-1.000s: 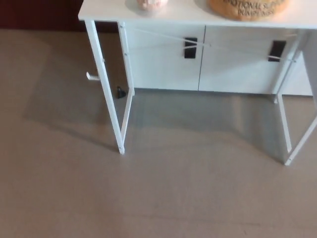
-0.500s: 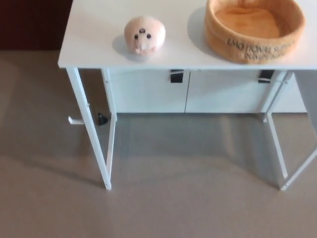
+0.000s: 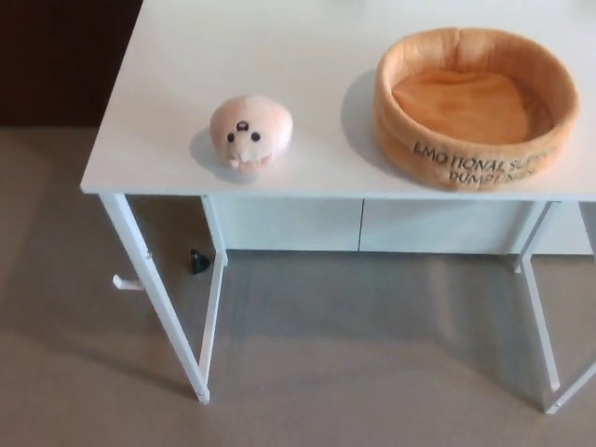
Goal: The robot walks towards a table in front, picks a dumpling toy with left hand and puts it in an orange round plate
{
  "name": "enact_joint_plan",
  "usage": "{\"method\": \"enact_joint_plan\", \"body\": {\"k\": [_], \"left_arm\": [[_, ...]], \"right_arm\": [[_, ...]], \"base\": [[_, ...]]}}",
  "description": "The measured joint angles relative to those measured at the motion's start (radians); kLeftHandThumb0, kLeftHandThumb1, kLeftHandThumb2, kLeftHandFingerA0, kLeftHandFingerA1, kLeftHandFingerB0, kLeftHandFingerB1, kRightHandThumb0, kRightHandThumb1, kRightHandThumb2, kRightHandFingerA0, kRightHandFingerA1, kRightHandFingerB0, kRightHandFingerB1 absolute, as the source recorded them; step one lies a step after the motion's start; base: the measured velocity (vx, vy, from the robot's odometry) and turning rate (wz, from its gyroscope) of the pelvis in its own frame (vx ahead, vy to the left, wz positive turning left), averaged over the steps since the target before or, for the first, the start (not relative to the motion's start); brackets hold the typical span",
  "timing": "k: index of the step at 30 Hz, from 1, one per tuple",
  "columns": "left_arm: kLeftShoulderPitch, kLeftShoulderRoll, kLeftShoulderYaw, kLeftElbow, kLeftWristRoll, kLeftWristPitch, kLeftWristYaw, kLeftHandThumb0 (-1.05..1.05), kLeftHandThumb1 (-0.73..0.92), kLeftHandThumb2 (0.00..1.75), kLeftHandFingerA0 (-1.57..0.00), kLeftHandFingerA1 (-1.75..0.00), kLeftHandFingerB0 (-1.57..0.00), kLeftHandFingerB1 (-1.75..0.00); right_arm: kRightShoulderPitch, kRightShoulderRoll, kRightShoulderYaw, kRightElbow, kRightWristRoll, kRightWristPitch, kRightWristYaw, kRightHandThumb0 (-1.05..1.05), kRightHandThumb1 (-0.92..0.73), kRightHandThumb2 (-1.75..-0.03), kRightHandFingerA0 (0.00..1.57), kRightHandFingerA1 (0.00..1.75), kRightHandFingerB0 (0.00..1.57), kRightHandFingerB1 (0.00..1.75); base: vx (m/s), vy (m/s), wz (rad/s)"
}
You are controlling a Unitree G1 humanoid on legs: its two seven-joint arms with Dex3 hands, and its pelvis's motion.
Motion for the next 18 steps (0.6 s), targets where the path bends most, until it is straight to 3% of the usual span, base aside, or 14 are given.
{"method": "enact_joint_plan", "body": {"k": [3, 4, 15, 16, 17, 18], "left_arm": [[0.009, 0.0, -0.001, -0.002, 0.0, -0.001, 0.0, -0.38, 0.51, 0.79, -0.65, -0.75, -0.25, -0.44], [0.013, 0.0, -0.001, -0.002, 0.0, -0.002, 0.0, -0.31, 0.63, 0.58, -0.7, -0.74, -0.32, -0.31], [0.01, 0.006, 0.001, -0.002, -0.001, -0.006, 0.012, -0.29, 0.62, 0.58, -0.65, -0.7, -0.28, -0.31], [0.012, 0.006, 0.002, -0.001, -0.001, -0.006, 0.012, -0.26, 0.61, 0.58, -0.69, -0.77, -0.24, -0.31], [0.013, 0.006, 0.002, 0.0, -0.001, -0.006, 0.012, -0.26, 0.61, 0.58, -0.69, -0.77, -0.24, -0.31], [0.014, 0.006, 0.005, 0.002, -0.001, -0.006, 0.012, -0.27, 0.6, 0.58, -0.68, -0.75, -0.27, -0.31]], "right_arm": [[0.002, 0.0, 0.002, 0.001, 0.0, 0.0, 0.002, -0.52, -0.63, -0.84, 0.56, 0.54, 0.27, 0.42], [0.005, 0.0, 0.002, 0.001, 0.0, 0.0, 0.004, -0.51, -0.63, -0.84, 0.57, 0.54, 0.27, 0.42], [0.006, 0.012, 0.004, 0.003, 0.0, 0.002, 0.015, -0.5, -0.62, -0.84, 0.59, 0.55, 0.27, 0.43], [0.006, 0.012, 0.004, 0.003, 0.0, 0.003, 0.016, -0.42, -0.72, -0.62, 0.64, 0.42, 0.32, 0.31], [0.006, 0.012, 0.004, 0.003, 0.0, 0.004, 0.018, -0.42, -0.72, -0.62, 0.64, 0.42, 0.32, 0.31], [0.006, 0.012, 0.004, 0.002, 0.0, 0.004, 0.02, -0.49, -0.62, -0.85, 0.56, 0.55, 0.26, 0.43]], "base": [[0.13, 0.045, -0.12], [0.22, 0.131, -0.13], [0.26, 0.118, -0.05], [0.23, 0.007, 0.1], [0.22, 0.005, 0.12], [0.2, -0.045, 0.17]]}}
